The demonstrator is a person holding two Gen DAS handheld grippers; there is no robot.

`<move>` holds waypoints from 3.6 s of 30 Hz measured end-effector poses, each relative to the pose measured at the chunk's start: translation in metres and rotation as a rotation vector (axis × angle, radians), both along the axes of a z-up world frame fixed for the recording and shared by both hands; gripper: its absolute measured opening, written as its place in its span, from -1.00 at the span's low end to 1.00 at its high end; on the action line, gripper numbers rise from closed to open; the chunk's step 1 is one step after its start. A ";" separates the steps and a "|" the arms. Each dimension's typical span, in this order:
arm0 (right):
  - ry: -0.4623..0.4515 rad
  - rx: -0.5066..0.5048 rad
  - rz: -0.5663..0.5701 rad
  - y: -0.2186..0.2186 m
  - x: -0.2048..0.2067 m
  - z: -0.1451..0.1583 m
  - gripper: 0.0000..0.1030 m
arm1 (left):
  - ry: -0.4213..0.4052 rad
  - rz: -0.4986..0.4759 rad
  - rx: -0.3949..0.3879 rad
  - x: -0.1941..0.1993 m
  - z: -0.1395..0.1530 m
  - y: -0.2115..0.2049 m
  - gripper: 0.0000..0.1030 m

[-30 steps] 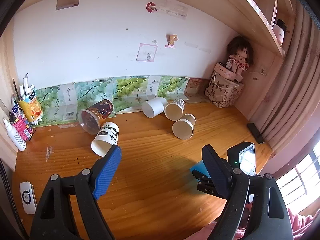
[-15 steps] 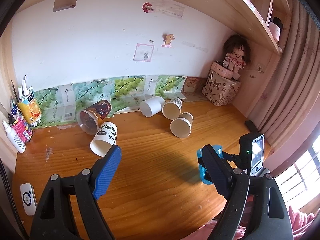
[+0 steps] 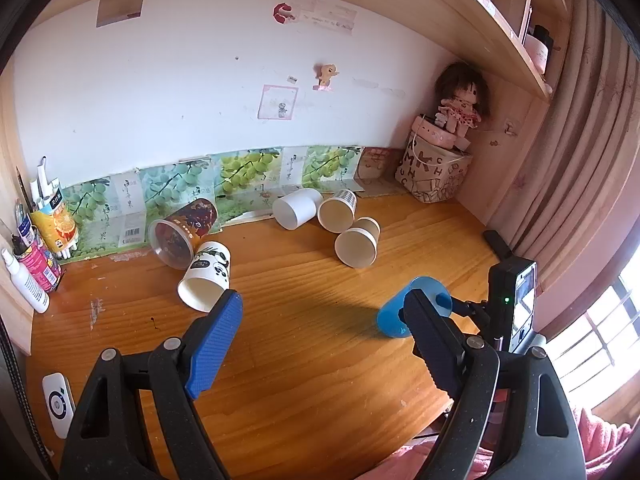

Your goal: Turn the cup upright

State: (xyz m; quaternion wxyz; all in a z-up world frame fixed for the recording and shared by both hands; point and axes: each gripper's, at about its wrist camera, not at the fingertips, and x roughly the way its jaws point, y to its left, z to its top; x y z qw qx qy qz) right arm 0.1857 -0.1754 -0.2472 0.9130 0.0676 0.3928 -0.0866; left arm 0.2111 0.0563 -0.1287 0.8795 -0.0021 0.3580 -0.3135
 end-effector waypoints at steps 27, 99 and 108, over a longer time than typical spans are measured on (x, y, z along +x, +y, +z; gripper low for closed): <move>0.000 -0.010 0.007 0.012 -0.037 0.032 0.58 | 0.184 -0.048 -0.030 -0.027 -0.025 -0.012 0.66; -0.505 0.100 0.227 -0.092 -0.235 0.236 1.00 | -0.422 0.642 0.022 -0.224 0.120 -0.117 0.99; -0.495 0.098 0.245 -0.086 -0.229 0.235 1.00 | -0.412 0.650 0.022 -0.222 0.117 -0.114 0.99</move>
